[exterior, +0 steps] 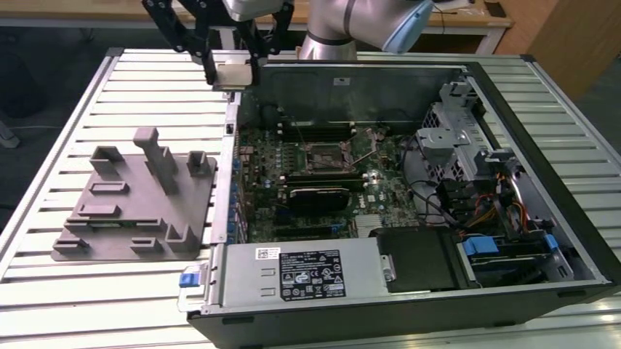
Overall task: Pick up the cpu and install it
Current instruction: 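Pick up the cpu and move it towards the insertion slot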
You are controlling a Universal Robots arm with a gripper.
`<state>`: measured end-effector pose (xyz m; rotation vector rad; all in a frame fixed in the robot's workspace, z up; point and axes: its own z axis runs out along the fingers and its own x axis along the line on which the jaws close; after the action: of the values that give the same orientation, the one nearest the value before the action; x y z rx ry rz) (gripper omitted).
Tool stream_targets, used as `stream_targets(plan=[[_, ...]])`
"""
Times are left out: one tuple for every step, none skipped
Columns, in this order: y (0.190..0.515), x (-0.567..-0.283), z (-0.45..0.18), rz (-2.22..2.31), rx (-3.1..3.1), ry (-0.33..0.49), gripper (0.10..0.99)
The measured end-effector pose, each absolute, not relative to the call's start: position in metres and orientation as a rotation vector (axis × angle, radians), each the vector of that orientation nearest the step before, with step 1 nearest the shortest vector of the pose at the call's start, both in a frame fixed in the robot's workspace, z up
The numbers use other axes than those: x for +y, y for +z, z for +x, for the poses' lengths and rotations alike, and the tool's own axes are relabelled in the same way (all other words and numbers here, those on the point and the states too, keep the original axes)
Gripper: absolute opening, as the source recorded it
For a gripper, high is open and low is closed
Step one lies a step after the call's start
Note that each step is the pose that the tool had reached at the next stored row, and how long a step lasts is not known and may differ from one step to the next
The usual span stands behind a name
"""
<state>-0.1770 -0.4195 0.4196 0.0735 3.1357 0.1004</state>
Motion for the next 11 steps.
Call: stream_targets(plan=[[0.420,-0.420,-0.174,0.073,3.136,0.100,0.545],[0.420,-0.420,-0.171,0.073,3.136,0.101,0.545],[0.420,-0.419,-0.168,0.074,3.136,0.100,0.545],[0.420,-0.419,-0.164,0.074,3.136,0.100,0.545],[0.420,-0.419,-0.161,0.074,3.136,0.100,0.545],[0.420,-0.420,-0.158,0.073,3.136,0.100,0.545],[0.420,-0.420,-0.155,0.073,3.136,0.101,0.545],[0.420,-0.419,-0.151,0.074,3.136,0.100,0.545],[0.420,-0.419,-0.148,0.074,3.136,0.100,0.545],[0.420,-0.419,-0.145,0.074,3.136,0.100,0.545],[0.420,-0.420,-0.142,0.073,3.136,0.100,0.545]])
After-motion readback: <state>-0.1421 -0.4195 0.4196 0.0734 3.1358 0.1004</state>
